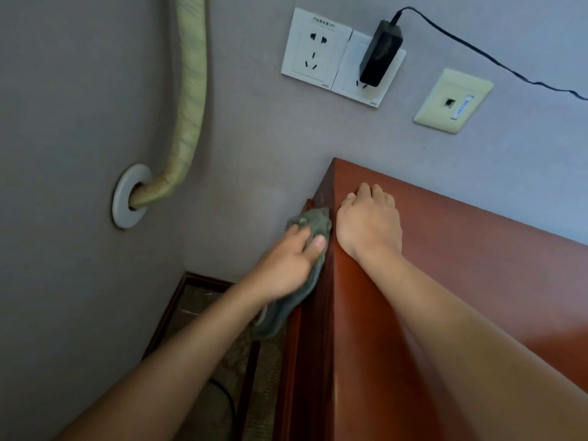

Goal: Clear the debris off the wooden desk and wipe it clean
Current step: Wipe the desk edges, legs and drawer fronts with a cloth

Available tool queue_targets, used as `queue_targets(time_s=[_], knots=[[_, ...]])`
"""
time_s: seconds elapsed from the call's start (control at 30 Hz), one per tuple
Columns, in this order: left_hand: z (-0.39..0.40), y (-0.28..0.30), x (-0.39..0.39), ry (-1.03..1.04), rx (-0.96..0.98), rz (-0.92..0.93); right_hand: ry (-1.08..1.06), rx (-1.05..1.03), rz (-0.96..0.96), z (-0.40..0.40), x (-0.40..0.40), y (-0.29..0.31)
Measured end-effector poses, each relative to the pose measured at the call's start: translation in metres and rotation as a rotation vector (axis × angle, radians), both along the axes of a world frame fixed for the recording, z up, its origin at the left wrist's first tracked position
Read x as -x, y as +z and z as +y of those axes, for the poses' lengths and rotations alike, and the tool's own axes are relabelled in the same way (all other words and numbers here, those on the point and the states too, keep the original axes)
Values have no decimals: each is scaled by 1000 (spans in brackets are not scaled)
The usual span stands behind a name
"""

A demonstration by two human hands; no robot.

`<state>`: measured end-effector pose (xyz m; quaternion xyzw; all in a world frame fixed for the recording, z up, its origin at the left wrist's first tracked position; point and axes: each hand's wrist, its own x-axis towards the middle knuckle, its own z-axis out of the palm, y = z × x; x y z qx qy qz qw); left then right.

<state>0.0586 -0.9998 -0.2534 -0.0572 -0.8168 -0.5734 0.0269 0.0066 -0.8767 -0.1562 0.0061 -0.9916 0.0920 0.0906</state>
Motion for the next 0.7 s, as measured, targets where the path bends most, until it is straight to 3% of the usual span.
queue_targets(time_s=[0.2, 0.43, 0.53, 0.7], knots=[[-2, 14, 103, 97, -169, -194, 6, -6, -8, -1, -3, 4], [15, 25, -6, 18, -574, -23, 12, -27, 4, 1, 1, -1], [13, 19, 3, -37, -543, -13, 20, -9, -9, 1, 1, 1], [8, 44, 86, 83, -475, -117, 15, 4, -17, 1, 2, 5]])
